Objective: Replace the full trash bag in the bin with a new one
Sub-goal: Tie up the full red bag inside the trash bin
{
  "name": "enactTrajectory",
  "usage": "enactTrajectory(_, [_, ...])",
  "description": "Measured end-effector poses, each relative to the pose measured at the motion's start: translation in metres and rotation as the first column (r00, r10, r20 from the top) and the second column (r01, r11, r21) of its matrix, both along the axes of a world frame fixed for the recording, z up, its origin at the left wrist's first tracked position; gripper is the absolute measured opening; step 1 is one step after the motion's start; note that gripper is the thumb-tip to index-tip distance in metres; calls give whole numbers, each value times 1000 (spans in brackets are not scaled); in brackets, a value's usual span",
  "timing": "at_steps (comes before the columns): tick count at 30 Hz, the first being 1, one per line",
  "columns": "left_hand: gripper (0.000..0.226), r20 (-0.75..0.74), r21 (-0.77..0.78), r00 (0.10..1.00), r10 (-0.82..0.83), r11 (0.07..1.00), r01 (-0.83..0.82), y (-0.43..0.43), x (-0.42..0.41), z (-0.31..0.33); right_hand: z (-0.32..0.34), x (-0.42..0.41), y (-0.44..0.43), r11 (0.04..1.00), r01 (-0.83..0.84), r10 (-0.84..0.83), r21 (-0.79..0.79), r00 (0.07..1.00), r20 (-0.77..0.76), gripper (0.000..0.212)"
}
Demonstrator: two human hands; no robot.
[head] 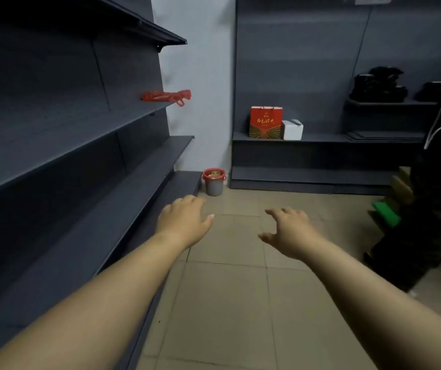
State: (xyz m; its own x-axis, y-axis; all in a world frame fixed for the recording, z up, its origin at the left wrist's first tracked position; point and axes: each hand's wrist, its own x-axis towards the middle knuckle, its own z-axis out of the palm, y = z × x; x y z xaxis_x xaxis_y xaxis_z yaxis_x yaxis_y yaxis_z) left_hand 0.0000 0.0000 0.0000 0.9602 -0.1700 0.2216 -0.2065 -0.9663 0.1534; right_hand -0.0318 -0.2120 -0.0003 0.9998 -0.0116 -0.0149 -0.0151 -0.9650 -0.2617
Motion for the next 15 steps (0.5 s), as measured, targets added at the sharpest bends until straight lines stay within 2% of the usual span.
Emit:
enactTrajectory(6, [49,-77,65,997,22,998,-17,21,113,-27,-37,129,14,997,63,-67,-32,989,-133,69])
enactTrajectory(15, [52,-169,106,986,6,994,12,24,304,-23,-40,310,18,988,151,-152,-16,974,-169,67])
